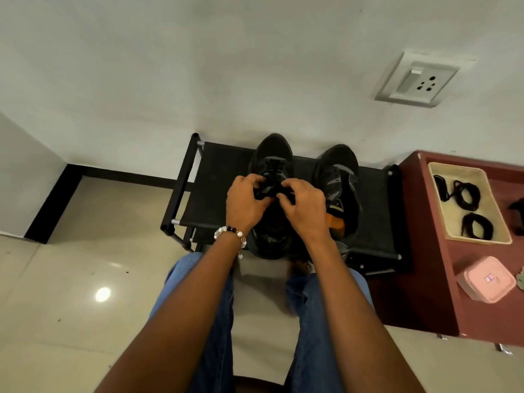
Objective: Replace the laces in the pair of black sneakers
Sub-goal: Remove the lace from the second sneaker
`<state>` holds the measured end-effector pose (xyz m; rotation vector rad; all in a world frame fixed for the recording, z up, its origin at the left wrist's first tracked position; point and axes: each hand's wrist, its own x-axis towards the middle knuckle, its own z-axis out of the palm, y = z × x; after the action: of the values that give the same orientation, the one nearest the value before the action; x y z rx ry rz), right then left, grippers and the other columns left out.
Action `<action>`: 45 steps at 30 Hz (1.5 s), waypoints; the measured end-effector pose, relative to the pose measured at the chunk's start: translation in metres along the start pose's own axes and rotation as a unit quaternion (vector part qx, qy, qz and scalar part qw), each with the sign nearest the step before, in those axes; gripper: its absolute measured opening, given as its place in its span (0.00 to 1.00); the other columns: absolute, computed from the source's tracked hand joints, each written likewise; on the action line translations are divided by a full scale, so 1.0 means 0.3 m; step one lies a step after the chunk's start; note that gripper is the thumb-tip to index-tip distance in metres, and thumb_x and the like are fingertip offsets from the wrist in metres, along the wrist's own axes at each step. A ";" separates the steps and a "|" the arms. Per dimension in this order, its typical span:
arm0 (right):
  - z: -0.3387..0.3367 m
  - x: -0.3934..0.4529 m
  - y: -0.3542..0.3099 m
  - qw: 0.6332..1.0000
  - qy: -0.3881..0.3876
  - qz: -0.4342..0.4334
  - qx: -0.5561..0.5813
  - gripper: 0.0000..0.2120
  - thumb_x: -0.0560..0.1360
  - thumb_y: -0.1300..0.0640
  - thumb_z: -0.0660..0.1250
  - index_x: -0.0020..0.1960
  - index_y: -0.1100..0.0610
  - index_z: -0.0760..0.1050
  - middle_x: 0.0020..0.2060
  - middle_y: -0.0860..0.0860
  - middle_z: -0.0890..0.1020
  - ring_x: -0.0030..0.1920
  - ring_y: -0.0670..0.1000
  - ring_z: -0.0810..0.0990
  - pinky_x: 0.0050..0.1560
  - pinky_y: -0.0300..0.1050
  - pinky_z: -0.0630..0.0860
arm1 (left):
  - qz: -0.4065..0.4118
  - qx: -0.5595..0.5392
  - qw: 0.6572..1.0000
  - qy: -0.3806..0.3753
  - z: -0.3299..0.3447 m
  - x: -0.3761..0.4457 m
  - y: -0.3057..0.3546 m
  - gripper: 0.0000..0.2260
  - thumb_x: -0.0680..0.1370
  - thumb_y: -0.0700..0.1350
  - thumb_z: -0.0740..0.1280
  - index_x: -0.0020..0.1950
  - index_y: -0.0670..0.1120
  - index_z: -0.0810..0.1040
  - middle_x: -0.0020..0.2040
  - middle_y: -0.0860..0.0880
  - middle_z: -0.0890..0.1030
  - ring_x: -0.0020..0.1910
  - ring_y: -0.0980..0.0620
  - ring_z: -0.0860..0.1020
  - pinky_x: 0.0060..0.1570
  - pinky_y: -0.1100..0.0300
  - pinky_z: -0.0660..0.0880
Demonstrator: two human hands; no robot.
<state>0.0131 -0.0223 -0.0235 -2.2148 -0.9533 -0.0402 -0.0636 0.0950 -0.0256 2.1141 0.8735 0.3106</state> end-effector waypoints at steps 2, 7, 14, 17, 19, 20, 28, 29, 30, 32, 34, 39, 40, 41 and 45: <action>0.000 0.007 0.003 0.998 0.028 -0.045 -0.033 0.10 0.72 0.62 0.72 0.52 0.65 0.82 0.45 0.59 0.85 0.46 0.58 0.84 0.47 0.49 0.81 | -0.002 0.005 1.000 0.011 0.006 0.004 0.006 0.19 0.71 0.45 0.75 0.61 0.47 0.77 0.55 0.47 0.74 0.49 0.53 0.75 0.52 0.61 0.74; -0.025 0.012 0.031 0.995 0.035 -0.043 -0.083 0.08 0.76 0.58 0.68 0.49 0.61 0.83 0.41 0.56 0.85 0.43 0.58 0.83 0.42 0.51 0.80 | -0.012 0.030 0.999 0.022 0.020 0.013 0.003 0.18 0.71 0.45 0.75 0.59 0.49 0.76 0.53 0.49 0.74 0.48 0.54 0.73 0.45 0.63 0.70; -0.090 0.043 0.025 0.891 0.164 0.157 0.392 0.08 0.82 0.62 0.56 0.48 0.57 0.72 0.43 0.55 0.80 0.47 0.55 0.83 0.52 0.53 0.81 | -0.033 0.038 0.998 0.038 0.045 0.031 -0.003 0.16 0.72 0.40 0.71 0.58 0.47 0.74 0.52 0.46 0.75 0.48 0.49 0.75 0.38 0.65 0.67; -0.156 0.060 0.045 0.589 0.192 0.206 0.757 0.08 0.83 0.60 0.54 0.47 0.58 0.68 0.39 0.58 0.80 0.41 0.58 0.82 0.51 0.60 0.80 | -0.044 0.037 0.997 0.047 0.056 0.031 -0.002 0.16 0.71 0.41 0.72 0.57 0.47 0.74 0.53 0.47 0.76 0.49 0.49 0.76 0.39 0.63 0.68; -0.176 0.071 0.084 0.465 0.182 0.186 0.846 0.05 0.79 0.59 0.60 0.44 0.56 0.67 0.33 0.53 0.75 0.30 0.52 0.76 0.39 0.50 0.79 | -0.046 0.035 0.997 0.057 0.063 0.027 0.009 0.16 0.71 0.41 0.71 0.57 0.48 0.74 0.53 0.47 0.76 0.50 0.48 0.76 0.40 0.62 0.69; -0.177 0.076 0.095 0.437 0.182 0.173 0.864 0.06 0.76 0.59 0.62 0.42 0.56 0.66 0.31 0.52 0.73 0.27 0.49 0.72 0.34 0.46 0.75 | -0.047 0.034 0.996 0.063 0.066 0.024 0.016 0.16 0.71 0.41 0.71 0.57 0.48 0.74 0.53 0.47 0.76 0.51 0.47 0.76 0.40 0.61 0.69; -0.177 0.101 0.073 0.697 0.194 0.213 0.657 0.05 0.79 0.61 0.61 0.46 0.55 0.73 0.30 0.53 0.73 0.27 0.49 0.67 0.27 0.41 0.65 | -0.041 0.045 0.995 0.081 0.049 0.025 0.022 0.15 0.72 0.41 0.71 0.58 0.49 0.77 0.53 0.47 0.76 0.51 0.47 0.76 0.41 0.62 0.68; -0.166 0.100 0.067 0.778 0.174 0.221 0.562 0.06 0.81 0.60 0.60 0.48 0.55 0.75 0.31 0.54 0.76 0.28 0.50 0.69 0.28 0.42 0.67 | -0.042 0.044 0.995 0.085 0.043 0.028 0.017 0.15 0.72 0.41 0.71 0.58 0.49 0.77 0.53 0.47 0.76 0.51 0.48 0.76 0.41 0.62 0.69; -0.148 0.099 0.062 0.852 0.146 0.218 0.452 0.08 0.81 0.56 0.61 0.48 0.56 0.77 0.32 0.55 0.79 0.29 0.51 0.72 0.29 0.43 0.70 | -0.042 0.044 0.994 0.088 0.040 0.029 0.013 0.15 0.72 0.41 0.71 0.58 0.49 0.78 0.53 0.47 0.76 0.51 0.48 0.77 0.41 0.63 0.69; -0.110 0.093 0.057 0.955 0.098 0.169 0.222 0.15 0.80 0.48 0.62 0.46 0.58 0.80 0.34 0.54 0.81 0.32 0.50 0.76 0.34 0.46 0.73 | -0.041 0.049 0.994 0.089 0.039 0.028 0.007 0.14 0.73 0.41 0.71 0.58 0.49 0.78 0.52 0.48 0.76 0.51 0.48 0.77 0.42 0.62 0.71; -0.079 0.100 0.051 0.988 0.080 0.100 0.085 0.17 0.79 0.46 0.64 0.44 0.58 0.82 0.37 0.50 0.80 0.38 0.48 0.77 0.43 0.49 0.75 | -0.040 0.051 0.994 0.090 0.041 0.030 0.002 0.14 0.72 0.40 0.71 0.57 0.49 0.78 0.52 0.48 0.77 0.51 0.47 0.77 0.43 0.60 0.73; 0.002 0.125 0.007 0.990 -0.066 0.127 -0.005 0.21 0.73 0.33 0.63 0.43 0.50 0.84 0.40 0.45 0.83 0.51 0.54 0.79 0.56 0.61 0.73 | -0.038 0.052 0.993 0.102 0.042 0.034 0.003 0.12 0.73 0.44 0.71 0.56 0.48 0.78 0.52 0.48 0.78 0.50 0.48 0.78 0.40 0.62 0.71; 0.014 0.124 -0.006 0.987 -0.082 0.141 -0.002 0.20 0.72 0.34 0.65 0.43 0.49 0.84 0.40 0.45 0.83 0.52 0.53 0.80 0.56 0.62 0.73 | -0.039 0.053 0.992 0.103 0.042 0.034 0.002 0.12 0.73 0.44 0.71 0.56 0.48 0.78 0.52 0.48 0.78 0.50 0.49 0.78 0.40 0.62 0.70; 0.017 0.123 -0.020 0.984 -0.082 0.156 0.022 0.17 0.72 0.37 0.67 0.42 0.50 0.84 0.40 0.44 0.83 0.51 0.52 0.80 0.56 0.62 0.74 | -0.040 0.054 0.992 0.103 0.043 0.035 0.002 0.13 0.73 0.44 0.71 0.56 0.48 0.78 0.52 0.48 0.78 0.50 0.49 0.78 0.40 0.63 0.70; 0.016 0.128 -0.046 0.948 -0.044 0.232 0.215 0.06 0.73 0.52 0.72 0.40 0.53 0.83 0.37 0.48 0.84 0.43 0.48 0.83 0.51 0.55 0.81 | -0.039 0.064 0.992 0.103 0.043 0.034 0.001 0.13 0.73 0.44 0.71 0.57 0.48 0.78 0.53 0.49 0.78 0.51 0.48 0.78 0.41 0.61 0.72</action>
<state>0.0309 0.0111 -0.0076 -1.9797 -0.4097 0.4460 -0.0497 0.0940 -0.0344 2.1862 1.1200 0.4476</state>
